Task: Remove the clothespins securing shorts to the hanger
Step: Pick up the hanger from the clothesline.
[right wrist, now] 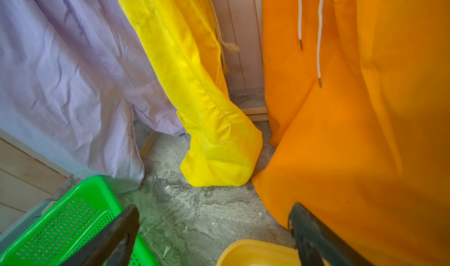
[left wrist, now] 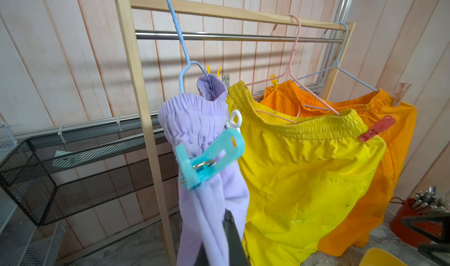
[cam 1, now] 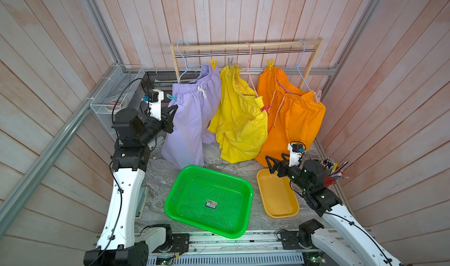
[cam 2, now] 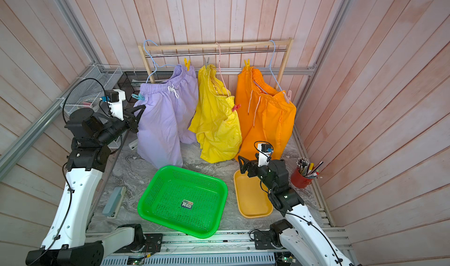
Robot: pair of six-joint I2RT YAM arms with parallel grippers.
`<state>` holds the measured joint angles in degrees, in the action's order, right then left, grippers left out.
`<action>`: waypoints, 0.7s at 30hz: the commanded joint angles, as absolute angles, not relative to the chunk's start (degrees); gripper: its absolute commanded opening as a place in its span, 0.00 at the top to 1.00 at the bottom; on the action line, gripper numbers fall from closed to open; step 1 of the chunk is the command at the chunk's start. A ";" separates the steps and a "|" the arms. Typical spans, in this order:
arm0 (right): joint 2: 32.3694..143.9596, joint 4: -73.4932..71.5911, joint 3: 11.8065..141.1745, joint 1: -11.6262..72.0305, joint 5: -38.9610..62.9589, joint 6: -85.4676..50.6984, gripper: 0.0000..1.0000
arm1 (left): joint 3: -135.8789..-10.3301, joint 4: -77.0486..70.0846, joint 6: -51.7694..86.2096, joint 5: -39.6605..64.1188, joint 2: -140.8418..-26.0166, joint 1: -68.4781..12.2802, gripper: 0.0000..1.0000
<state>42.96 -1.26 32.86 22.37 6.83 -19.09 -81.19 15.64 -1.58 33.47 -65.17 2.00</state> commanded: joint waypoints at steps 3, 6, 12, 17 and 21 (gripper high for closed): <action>47.63 -1.69 38.96 22.74 10.97 -17.58 0.02 | -78.74 14.13 -2.68 36.90 -58.19 2.20 1.00; 50.04 -2.05 42.37 22.87 12.78 -17.41 0.03 | -76.66 15.07 -2.68 36.78 -55.56 2.22 1.00; 54.20 -2.30 51.18 25.09 13.97 -16.68 0.05 | -73.63 17.49 -2.31 39.39 -52.07 2.20 1.00; 60.14 1.47 62.93 30.93 11.95 -12.80 0.08 | -70.70 18.85 -2.11 40.95 -48.94 2.21 1.00; 64.68 1.19 71.68 34.21 13.54 -11.77 0.11 | -68.14 19.20 -0.52 44.48 -47.06 2.20 1.00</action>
<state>62.89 0.51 67.13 33.01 12.32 -13.74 -69.12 21.02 -1.67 40.51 -48.82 2.00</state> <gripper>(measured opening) 0.898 0.062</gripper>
